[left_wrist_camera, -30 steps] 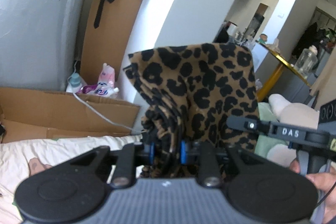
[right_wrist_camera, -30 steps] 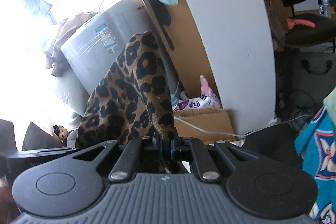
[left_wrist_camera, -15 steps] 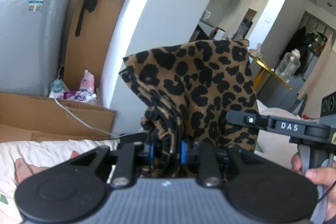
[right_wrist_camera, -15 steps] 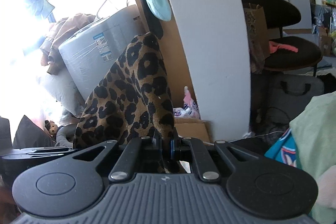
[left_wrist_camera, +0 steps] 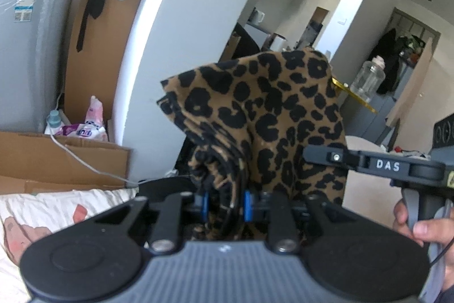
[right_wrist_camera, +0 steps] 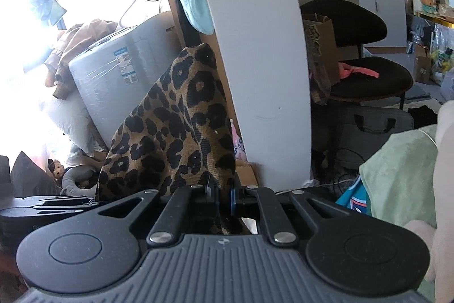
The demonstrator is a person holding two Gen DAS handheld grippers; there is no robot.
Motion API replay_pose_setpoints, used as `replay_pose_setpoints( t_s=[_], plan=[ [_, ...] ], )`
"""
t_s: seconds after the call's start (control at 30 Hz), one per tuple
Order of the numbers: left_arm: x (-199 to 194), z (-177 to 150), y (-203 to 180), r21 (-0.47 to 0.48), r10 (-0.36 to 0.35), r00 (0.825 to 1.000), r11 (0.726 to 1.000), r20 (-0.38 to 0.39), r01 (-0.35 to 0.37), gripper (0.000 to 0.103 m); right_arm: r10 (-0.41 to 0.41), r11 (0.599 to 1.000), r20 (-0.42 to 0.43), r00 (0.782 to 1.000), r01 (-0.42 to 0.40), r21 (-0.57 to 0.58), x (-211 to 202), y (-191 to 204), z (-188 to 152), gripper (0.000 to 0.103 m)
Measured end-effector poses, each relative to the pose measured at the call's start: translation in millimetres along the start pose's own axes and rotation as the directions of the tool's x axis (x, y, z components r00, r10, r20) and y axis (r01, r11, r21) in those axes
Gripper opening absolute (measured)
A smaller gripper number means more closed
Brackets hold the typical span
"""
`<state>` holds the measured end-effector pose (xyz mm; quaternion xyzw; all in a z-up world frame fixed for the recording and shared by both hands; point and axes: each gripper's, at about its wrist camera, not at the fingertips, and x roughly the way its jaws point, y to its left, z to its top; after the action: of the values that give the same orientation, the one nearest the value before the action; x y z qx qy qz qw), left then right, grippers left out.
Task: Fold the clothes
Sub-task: 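Carry the held pants with both tools toward the teal blanket pile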
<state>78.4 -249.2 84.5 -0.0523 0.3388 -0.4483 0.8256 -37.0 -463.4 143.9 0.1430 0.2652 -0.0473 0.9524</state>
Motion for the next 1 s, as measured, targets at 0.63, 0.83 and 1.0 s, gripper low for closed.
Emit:
replay_pose_setpoints(
  t_s=[0.63,0.83,1.0],
  plan=[
    [62.7,-33.7,11.3,0.062,-0.002,1.0,0.998,-0.011,0.002,0.024,-0.121,0.992,0.042,0.992,0.12,0.03,49.0,-40.5,-39.9,0.006],
    [100.8,-51.1,17.1,0.116,-0.001,0.999,0.993,-0.038,0.006,0.024,-0.171,0.98,0.022,0.985,0.167,0.112,83.0,-71.4,-62.2,0.006],
    [132.6,-71.0,28.6,0.131,-0.004,0.997,0.991,-0.074,0.014,0.024,-0.229,0.969,-0.008,0.973,0.229,0.096,114.9,-86.9,-85.6,0.006]
  ],
)
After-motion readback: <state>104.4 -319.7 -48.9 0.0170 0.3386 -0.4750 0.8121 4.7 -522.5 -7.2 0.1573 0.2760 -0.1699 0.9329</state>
